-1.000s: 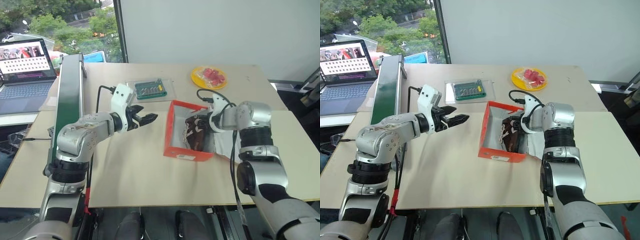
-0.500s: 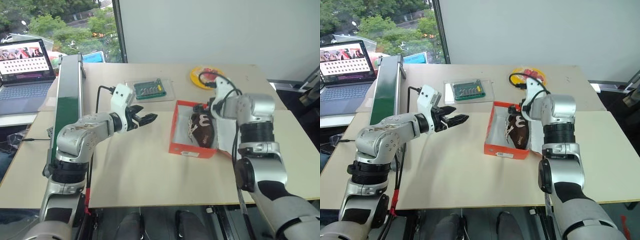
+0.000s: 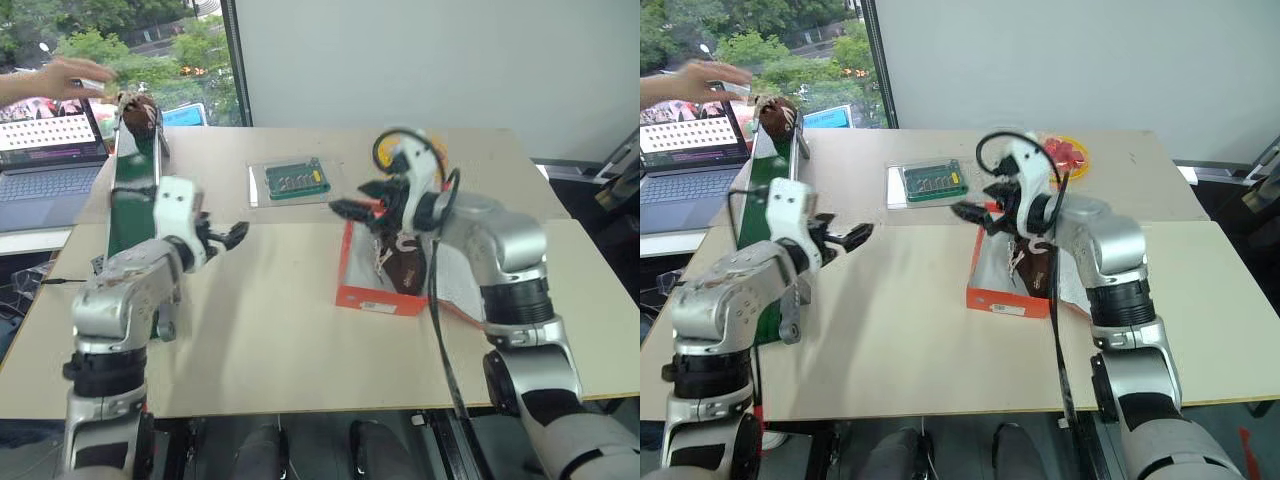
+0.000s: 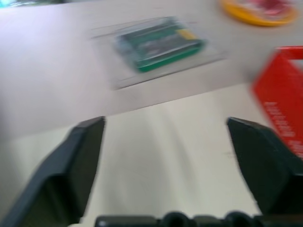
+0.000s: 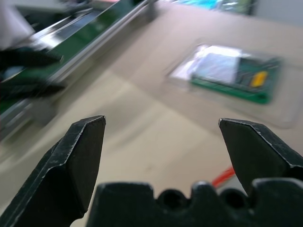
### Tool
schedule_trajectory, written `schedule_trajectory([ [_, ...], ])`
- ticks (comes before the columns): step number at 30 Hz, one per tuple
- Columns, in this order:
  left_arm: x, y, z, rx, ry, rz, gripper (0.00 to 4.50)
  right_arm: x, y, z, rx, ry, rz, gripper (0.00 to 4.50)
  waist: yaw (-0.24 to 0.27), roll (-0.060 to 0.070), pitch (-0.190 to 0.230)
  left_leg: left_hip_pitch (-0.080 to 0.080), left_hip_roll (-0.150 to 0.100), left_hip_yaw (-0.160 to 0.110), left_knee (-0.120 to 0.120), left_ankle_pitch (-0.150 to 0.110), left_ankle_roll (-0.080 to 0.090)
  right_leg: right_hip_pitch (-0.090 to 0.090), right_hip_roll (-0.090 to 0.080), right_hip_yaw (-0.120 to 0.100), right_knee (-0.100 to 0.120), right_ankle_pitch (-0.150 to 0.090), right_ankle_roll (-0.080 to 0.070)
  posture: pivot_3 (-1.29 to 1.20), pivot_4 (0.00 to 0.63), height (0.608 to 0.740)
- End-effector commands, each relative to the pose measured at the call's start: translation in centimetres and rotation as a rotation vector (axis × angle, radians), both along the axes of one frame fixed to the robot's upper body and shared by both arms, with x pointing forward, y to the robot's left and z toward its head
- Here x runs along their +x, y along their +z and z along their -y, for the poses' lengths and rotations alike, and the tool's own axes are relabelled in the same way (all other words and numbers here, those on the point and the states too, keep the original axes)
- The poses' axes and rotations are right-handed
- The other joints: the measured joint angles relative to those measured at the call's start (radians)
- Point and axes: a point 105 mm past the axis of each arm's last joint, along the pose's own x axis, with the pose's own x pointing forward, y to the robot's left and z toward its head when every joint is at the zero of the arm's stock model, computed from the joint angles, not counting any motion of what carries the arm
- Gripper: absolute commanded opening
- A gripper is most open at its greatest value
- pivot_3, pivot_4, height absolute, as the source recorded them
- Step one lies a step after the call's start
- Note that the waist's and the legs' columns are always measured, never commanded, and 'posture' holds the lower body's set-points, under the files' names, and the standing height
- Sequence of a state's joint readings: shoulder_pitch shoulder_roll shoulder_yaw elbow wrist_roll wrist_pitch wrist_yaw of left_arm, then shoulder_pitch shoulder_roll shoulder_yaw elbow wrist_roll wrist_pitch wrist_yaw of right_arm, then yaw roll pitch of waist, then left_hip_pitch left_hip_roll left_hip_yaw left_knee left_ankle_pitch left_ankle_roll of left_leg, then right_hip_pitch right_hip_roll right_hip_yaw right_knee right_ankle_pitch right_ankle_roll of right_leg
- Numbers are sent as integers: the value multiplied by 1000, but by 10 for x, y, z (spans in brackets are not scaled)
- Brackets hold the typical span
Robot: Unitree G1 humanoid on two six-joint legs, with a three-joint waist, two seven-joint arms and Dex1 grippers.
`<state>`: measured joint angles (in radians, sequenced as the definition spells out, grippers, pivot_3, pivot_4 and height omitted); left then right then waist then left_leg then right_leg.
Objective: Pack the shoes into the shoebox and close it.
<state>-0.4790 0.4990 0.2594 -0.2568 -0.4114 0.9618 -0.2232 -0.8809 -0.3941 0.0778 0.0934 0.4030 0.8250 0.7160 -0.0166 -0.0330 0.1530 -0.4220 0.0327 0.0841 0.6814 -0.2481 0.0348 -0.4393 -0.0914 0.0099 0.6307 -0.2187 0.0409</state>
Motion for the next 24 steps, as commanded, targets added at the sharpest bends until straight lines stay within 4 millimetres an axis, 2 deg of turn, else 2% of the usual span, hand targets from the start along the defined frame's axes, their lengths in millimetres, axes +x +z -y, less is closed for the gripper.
schedule_trajectory([
  [1,-12,29,-27,10,149,141,4435,-18,15,-17,7,157,112,4500,2,0,0,0,0,0,0,0,0,0,0,0,0,0,0,0,150,740],
  [8,-32,27,-72,37,406,195,4435,-28,2,-42,50,310,69,4500,2,0,0,1,0,0,0,0,0,1,0,0,0,0,0,0,150,740],
  [11,-35,20,-84,10,478,186,4435,-23,3,-48,50,296,97,4500,5,0,0,1,0,0,0,0,-1,1,0,-1,1,1,-1,0,150,740],
  [17,-33,20,-85,-7,498,189,4435,-21,3,-52,51,295,112,4500,5,-1,0,1,0,-1,0,3,-6,1,0,-1,1,1,-1,0,150,740],
  [24,1,17,-68,-37,503,203,4435,-19,4,-52,59,268,128,4500,7,-1,-1,1,0,-1,0,3,-6,1,0,-2,1,1,-1,0,150,740],
])
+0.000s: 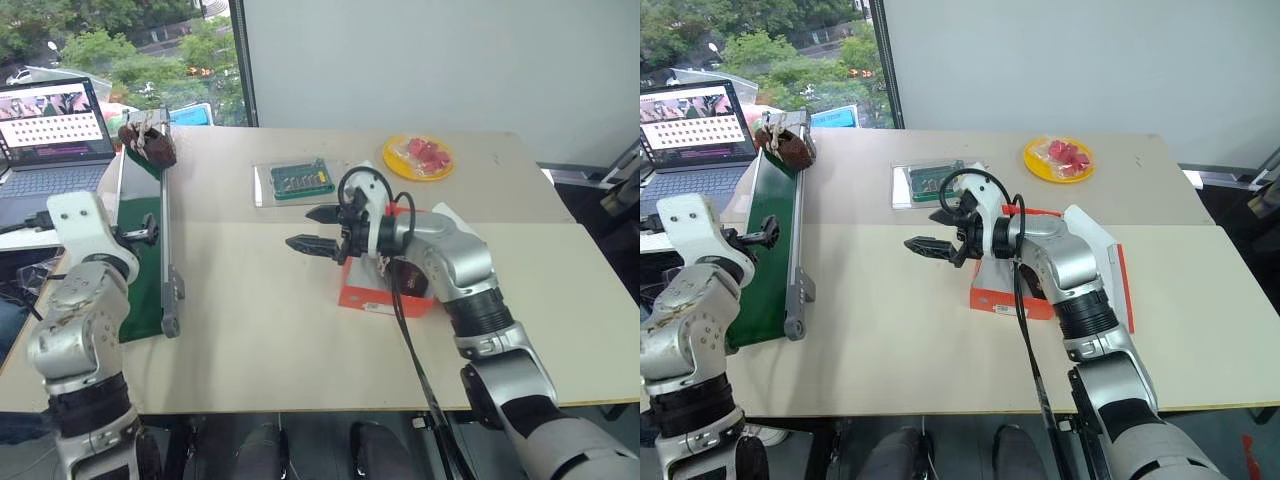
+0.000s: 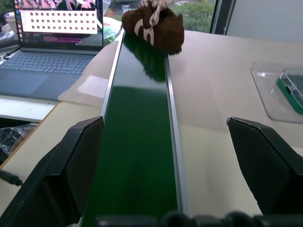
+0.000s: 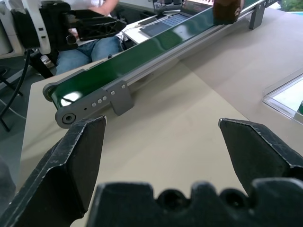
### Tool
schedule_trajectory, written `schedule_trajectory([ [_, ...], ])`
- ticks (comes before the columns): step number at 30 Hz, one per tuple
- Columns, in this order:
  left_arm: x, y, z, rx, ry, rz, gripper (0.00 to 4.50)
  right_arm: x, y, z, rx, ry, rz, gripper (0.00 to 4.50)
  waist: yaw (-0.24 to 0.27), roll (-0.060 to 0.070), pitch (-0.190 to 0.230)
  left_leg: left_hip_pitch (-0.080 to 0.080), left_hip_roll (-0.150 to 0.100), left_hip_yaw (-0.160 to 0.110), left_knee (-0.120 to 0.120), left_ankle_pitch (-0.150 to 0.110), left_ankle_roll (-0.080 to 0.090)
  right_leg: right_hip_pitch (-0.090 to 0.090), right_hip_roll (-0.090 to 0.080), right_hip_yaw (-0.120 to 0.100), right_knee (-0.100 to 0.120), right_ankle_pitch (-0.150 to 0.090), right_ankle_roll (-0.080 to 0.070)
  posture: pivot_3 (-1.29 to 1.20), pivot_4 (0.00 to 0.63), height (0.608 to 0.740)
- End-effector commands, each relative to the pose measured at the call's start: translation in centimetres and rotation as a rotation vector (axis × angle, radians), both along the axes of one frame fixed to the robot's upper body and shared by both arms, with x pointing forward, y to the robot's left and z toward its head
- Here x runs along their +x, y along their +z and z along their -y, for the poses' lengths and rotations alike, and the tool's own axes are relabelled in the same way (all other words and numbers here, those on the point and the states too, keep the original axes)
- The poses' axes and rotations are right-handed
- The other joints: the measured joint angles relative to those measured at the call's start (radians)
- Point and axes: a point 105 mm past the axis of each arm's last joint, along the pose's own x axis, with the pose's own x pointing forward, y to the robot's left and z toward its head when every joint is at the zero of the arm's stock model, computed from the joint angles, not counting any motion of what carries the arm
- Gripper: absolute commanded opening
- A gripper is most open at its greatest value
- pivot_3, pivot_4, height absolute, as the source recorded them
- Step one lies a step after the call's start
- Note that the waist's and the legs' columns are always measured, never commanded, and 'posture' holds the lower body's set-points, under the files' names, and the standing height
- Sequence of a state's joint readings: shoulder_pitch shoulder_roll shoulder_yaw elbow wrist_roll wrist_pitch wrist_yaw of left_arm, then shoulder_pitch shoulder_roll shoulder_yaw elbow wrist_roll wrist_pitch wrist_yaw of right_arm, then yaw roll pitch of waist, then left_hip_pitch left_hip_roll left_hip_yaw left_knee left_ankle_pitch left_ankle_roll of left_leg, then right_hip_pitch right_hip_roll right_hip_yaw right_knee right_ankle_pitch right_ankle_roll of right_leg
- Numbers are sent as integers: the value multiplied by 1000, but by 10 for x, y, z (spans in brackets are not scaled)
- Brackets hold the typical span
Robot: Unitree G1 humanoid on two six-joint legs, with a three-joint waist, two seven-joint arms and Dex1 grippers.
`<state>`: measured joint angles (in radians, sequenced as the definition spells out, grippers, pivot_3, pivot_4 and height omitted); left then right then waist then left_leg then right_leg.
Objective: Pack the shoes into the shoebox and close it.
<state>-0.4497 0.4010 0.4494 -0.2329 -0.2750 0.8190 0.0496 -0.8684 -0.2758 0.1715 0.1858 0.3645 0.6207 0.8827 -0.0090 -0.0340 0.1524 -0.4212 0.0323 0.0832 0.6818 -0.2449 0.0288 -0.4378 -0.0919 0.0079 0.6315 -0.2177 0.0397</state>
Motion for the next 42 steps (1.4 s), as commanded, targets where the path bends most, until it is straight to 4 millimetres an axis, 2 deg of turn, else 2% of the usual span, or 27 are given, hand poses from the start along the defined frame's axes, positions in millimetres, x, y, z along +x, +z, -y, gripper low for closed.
schedule_trajectory([
  [1,17,8,10,12,29,63,4435,0,21,-1,35,-7,85,4500,0,0,0,0,0,0,0,0,0,0,0,0,0,0,0,0,150,740],
  [17,77,-10,18,-32,207,72,4435,5,26,9,34,-81,108,4500,-3,-1,-1,-1,0,1,0,0,0,-1,0,-1,-1,1,0,0,150,740],
  [20,83,-14,19,-30,214,79,4435,5,29,11,33,-92,115,4500,-4,-1,-1,-1,0,1,0,0,0,-1,0,-1,-1,1,1,0,150,740],
  [22,86,-25,19,-54,222,63,4435,6,31,13,29,-103,121,4500,-4,-1,-1,-1,0,1,0,0,0,-1,0,-1,-1,1,1,0,150,740],
  [27,85,-44,8,-114,296,36,4435,10,33,20,11,-141,132,4500,-3,-1,-1,0,0,2,0,0,0,-1,0,-1,0,1,1,0,150,740],
  [31,84,-62,9,-175,296,3,4435,14,36,24,9,-174,141,4500,-4,-1,-1,-1,0,2,1,0,0,-1,0,-2,0,1,1,0,150,740],
  [32,83,-63,8,-182,297,8,3926,16,38,25,10,-181,144,4500,-4,-1,-1,-1,0,2,1,0,-1,-1,-1,-2,0,1,1,0,150,740],
  [33,82,-63,7,-186,298,12,3768,17,38,25,10,-186,146,4500,-3,-1,-1,-1,0,2,0,0,-1,-1,0,-2,0,1,1,0,150,740],
  [34,81,-63,7,-186,299,16,3332,17,39,26,10,-188,147,4500,-2,-1,-1,-1,0,2,0,1,-1,-1,0,-2,0,1,1,0,150,740],
  [36,77,-56,-1,-178,317,49,2754,18,40,25,10,-193,149,4500,-1,-1,-1,-1,0,2,1,1,-1,0,-1,-2,0,1,1,0,150,740],
  [38,74,-49,-7,-175,328,79,2686,18,40,25,11,-193,150,4500,-3,-1,-1,0,0,2,1,0,0,0,0,-3,0,1,0,0,150,740],
  [39,73,-39,-8,-156,326,111,2684,17,40,24,13,-191,149,4500,-3,-1,-1,0,0,2,1,0,0,0,0,-3,1,1,0,0,150,740],
  [40,73,-27,-7,-130,305,151,2683,17,41,24,17,-189,146,4500,-3,-1,-1,-1,0,2,1,1,-1,0,0,-3,1,1,0,0,150,740],
  [42,81,16,22,-78,113,291,2683,17,49,23,92,-189,103,4500,-4,-1,-1,-1,1,2,1,1,-1,0,0,-3,0,1,0,0,150,740],
])
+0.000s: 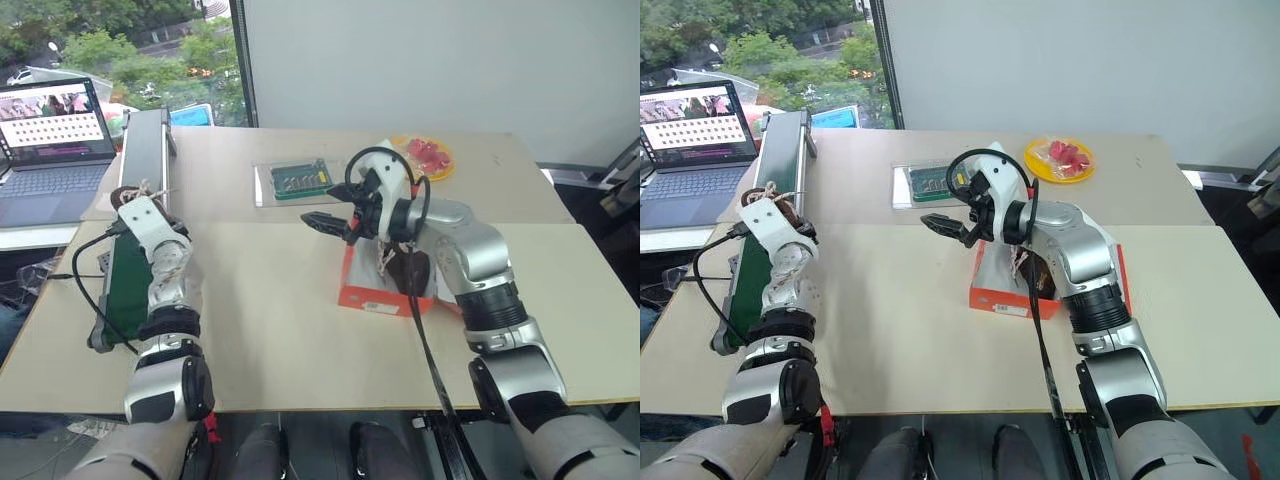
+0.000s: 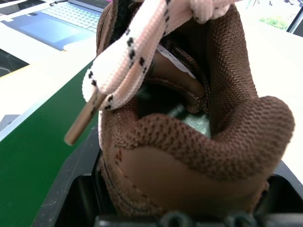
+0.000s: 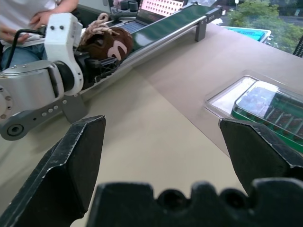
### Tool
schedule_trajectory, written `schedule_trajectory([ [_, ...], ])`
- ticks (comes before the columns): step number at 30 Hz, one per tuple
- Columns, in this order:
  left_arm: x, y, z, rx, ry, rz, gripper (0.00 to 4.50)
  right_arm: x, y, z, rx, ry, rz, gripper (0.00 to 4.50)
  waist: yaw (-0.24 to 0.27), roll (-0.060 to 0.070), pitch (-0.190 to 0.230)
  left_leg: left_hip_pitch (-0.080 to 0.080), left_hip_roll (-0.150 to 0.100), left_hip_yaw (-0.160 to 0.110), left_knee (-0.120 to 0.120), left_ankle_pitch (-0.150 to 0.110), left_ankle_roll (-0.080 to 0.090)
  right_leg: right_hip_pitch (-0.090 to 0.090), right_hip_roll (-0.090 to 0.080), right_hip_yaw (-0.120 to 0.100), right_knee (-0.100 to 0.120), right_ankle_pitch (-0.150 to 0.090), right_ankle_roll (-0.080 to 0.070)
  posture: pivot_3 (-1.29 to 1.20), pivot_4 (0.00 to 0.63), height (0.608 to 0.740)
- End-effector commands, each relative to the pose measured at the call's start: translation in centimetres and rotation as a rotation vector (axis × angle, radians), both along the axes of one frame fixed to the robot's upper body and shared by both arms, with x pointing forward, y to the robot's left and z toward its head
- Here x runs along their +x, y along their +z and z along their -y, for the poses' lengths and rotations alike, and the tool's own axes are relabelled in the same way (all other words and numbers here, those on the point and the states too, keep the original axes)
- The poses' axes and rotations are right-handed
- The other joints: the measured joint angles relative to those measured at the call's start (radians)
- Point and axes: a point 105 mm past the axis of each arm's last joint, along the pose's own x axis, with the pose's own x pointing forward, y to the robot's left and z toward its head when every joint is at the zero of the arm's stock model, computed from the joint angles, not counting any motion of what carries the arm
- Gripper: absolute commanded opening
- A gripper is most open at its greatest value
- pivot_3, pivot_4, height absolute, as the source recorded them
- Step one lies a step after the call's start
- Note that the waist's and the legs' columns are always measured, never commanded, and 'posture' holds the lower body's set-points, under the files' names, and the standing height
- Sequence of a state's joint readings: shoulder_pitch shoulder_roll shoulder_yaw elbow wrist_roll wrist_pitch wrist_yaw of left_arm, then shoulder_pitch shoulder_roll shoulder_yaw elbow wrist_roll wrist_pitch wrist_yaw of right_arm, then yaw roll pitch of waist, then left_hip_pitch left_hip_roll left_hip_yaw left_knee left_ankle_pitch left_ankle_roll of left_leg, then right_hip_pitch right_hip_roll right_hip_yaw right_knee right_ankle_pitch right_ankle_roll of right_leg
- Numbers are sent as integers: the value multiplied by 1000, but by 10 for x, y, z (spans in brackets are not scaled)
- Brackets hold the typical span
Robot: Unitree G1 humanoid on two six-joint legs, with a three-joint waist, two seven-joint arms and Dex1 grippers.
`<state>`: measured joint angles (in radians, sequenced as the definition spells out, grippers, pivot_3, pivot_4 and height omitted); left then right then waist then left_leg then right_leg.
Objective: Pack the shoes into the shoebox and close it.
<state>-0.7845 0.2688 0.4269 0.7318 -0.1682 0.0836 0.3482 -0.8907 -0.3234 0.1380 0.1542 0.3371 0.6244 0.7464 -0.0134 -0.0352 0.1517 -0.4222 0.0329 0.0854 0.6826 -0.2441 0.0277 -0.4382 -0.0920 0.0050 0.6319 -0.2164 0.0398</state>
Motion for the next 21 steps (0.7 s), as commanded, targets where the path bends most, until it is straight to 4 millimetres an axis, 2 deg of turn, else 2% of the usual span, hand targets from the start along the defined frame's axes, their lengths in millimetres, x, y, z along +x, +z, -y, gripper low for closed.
schedule_trajectory([
  [1,12,95,47,139,-304,318,2683,-1,38,0,174,3,-8,4500,0,0,0,-1,0,0,0,0,0,-1,0,0,0,0,0,0,150,740],
  [3,13,110,78,148,-482,375,2683,0,50,2,278,1,-60,4500,7,-1,0,-4,0,1,0,1,-2,-2,0,-3,0,0,0,0,150,740],
  [5,5,125,117,146,-692,432,2683,7,71,11,478,-21,-171,4500,10,-1,0,-4,0,2,1,1,-2,-1,-1,-3,-1,0,0,0,150,740],
  [7,-4,133,140,137,-826,458,2683,12,82,18,603,-31,-258,4500,14,-1,0,-4,0,2,1,1,-2,-1,-1,-4,-1,0,0,0,150,740],
  [10,-19,139,174,137,-1019,451,2683,21,87,30,729,-55,-385,4500,11,0,0,-3,0,2,1,1,-2,0,0,-3,-1,0,0,0,150,740],
  [16,-46,141,222,169,-1280,407,2683,27,80,40,782,-101,-481,4500,-8,0,0,-2,0,1,1,1,-1,0,1,-1,-1,0,0,0,150,740],
  [21,-64,146,245,140,-1385,414,2683,29,76,46,816,-126,-516,4500,-9,0,0,-2,1,-2,1,1,0,-1,1,1,-1,0,0,0,150,740],
])
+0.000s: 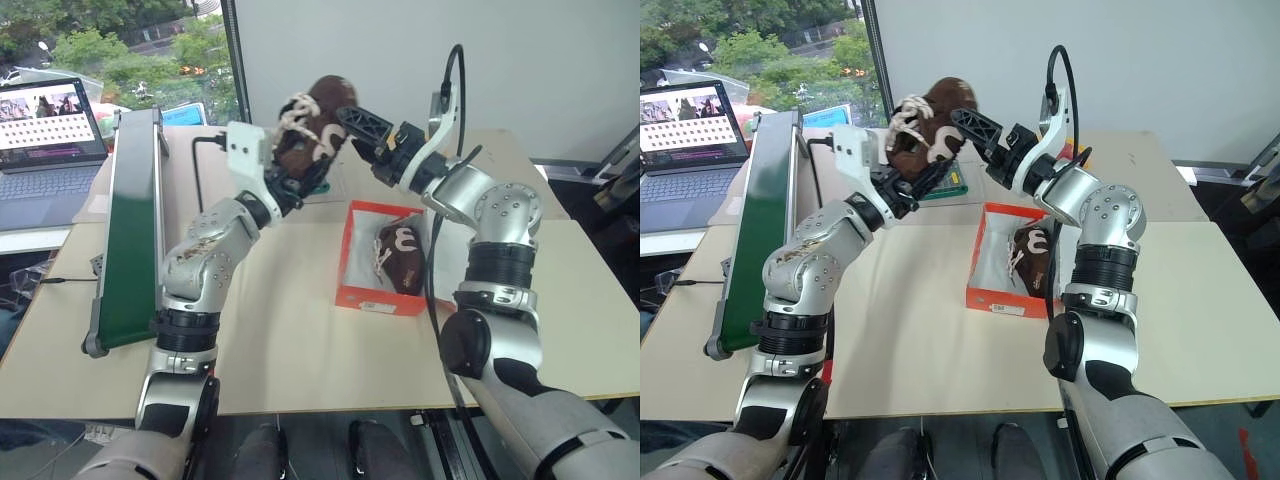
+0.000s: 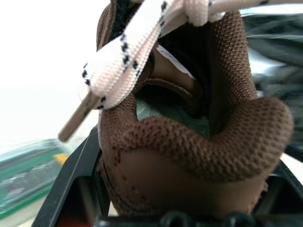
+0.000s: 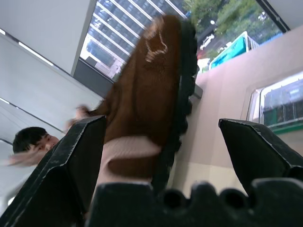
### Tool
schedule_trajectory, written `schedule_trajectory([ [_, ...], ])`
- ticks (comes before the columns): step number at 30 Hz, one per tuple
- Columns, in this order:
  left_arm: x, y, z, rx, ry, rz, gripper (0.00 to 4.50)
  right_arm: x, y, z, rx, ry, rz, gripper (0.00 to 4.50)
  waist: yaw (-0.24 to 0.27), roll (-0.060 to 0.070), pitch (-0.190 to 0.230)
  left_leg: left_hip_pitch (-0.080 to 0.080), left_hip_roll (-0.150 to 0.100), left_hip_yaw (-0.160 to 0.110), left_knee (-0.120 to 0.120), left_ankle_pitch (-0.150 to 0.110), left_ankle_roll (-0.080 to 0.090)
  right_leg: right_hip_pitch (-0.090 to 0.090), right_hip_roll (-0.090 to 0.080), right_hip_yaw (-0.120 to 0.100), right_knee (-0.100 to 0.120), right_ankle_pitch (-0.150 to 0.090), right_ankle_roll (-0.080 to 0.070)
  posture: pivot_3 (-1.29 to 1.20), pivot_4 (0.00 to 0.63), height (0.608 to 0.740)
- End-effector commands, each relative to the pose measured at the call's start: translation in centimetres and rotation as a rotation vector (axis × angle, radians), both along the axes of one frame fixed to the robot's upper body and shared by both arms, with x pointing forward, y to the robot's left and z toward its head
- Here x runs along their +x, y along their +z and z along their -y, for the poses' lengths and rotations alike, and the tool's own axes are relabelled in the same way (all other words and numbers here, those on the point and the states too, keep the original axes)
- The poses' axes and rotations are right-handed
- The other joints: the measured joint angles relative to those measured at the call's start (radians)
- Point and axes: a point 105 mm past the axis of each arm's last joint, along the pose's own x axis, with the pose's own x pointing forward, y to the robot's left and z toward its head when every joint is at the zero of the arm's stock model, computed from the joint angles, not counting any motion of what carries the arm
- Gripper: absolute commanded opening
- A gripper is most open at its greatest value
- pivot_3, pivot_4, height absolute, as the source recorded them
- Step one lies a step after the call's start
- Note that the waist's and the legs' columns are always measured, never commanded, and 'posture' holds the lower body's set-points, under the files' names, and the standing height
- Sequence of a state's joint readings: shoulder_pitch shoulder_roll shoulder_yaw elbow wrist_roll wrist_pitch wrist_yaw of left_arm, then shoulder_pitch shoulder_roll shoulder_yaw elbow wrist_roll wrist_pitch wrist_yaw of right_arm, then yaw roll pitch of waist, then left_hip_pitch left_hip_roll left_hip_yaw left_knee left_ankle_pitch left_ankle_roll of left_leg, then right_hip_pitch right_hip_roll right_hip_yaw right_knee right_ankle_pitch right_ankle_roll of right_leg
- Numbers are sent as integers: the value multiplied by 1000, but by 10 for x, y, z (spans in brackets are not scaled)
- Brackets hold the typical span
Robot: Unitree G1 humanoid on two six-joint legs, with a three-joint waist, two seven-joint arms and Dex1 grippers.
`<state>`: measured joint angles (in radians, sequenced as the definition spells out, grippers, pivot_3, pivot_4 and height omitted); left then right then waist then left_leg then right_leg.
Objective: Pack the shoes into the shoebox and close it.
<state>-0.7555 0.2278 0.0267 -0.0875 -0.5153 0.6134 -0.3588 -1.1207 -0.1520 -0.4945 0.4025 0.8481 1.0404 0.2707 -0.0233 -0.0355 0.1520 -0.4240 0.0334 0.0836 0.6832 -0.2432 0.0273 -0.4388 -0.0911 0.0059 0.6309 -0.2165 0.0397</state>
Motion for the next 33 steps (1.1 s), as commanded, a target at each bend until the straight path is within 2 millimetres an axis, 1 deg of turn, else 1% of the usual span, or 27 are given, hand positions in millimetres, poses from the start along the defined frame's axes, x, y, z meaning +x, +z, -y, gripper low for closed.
schedule_trajectory([
  [1,-17,20,14,-54,-75,45,2683,-3,13,8,51,-11,24,4500,2,0,0,0,0,0,0,0,0,0,0,0,0,0,0,0,150,740],
  [6,-18,13,20,-60,-88,10,2683,-3,14,10,67,-27,19,4500,4,0,0,0,0,0,0,-1,3,0,0,0,0,0,0,0,150,740],
  [7,-17,13,19,-60,-86,10,2683,-4,15,10,74,-27,20,3986,4,0,0,0,0,0,0,-1,3,0,0,1,0,0,0,0,150,740],
  [8,-16,14,18,-64,-81,10,2683,-5,18,9,86,-20,27,3751,4,0,0,0,0,0,0,-1,3,0,0,1,0,0,0,0,150,740],
  [11,-12,14,14,-61,-56,3,2683,-9,23,7,99,-12,40,2717,5,0,0,0,0,0,0,-1,3,0,0,1,0,0,0,0,150,740],
  [15,-7,12,8,-47,-20,-5,2683,-7,25,9,99,-28,39,1330,7,0,0,0,0,0,0,-1,3,0,0,1,0,0,0,0,150,740],
  [16,-6,12,6,-45,-11,-8,2683,-6,26,10,98,-32,40,1097,7,0,0,0,0,0,0,-1,3,0,0,1,0,0,0,0,150,740],
  [17,-5,11,3,-42,-1,-11,2683,-5,26,11,95,-39,42,758,7,0,0,0,0,0,0,-1,3,0,0,1,0,0,0,0,150,740],
  [18,-4,10,1,-42,8,-17,2683,-4,26,13,90,-47,44,565,7,0,0,0,0,0,0,-1,3,0,0,1,0,0,0,0,150,740],
  [20,-4,10,-4,-48,13,-20,2683,-2,26,16,82,-60,48,485,6,0,0,0,0,0,0,-1,3,0,0,1,-1,0,0,0,150,740],
  [22,-3,14,-13,-54,30,-9,3667,1,27,19,77,-75,51,474,6,0,0,0,0,0,0,-1,3,0,0,1,-1,0,0,0,150,740],
  [23,-2,16,-17,-54,36,-1,3944,1,27,21,75,-81,53,469,6,0,0,0,0,0,0,-1,3,0,0,1,-1,0,0,0,150,740],
  [24,0,18,-23,-50,57,11,4319,3,27,22,73,-87,53,465,5,0,0,0,0,0,0,-1,3,0,0,1,-1,0,0,0,150,740],
  [25,7,27,-40,-43,125,34,4500,5,27,26,64,-108,54,464,5,0,0,0,0,0,0,-1,3,0,0,1,-1,0,0,0,150,740],
  [27,13,40,-62,-38,204,62,4500,7,28,32,49,-136,60,463,5,0,0,0,0,0,0,-1,3,0,0,1,-1,0,0,0,150,740],
  [28,12,44,-70,-39,214,69,4500,8,31,35,24,-153,79,462,5,0,0,0,0,0,0,-1,3,0,0,1,-1,0,0,0,150,740],
  [30,10,46,-79,-35,225,73,4500,9,34,37,-34,-173,115,458,4,0,0,0,0,0,0,-1,3,0,0,1,-1,0,0,0,150,740],
  [32,9,40,-88,-11,261,58,4500,9,35,38,-100,-187,138,458,4,0,0,0,0,0,-1,0,2,-1,0,1,-1,0,0,0,150,740],
  [33,6,30,-95,28,283,37,4500,10,34,40,-190,-212,155,458,3,0,0,0,0,0,-1,0,2,-1,0,1,-1,0,0,0,150,740],
])
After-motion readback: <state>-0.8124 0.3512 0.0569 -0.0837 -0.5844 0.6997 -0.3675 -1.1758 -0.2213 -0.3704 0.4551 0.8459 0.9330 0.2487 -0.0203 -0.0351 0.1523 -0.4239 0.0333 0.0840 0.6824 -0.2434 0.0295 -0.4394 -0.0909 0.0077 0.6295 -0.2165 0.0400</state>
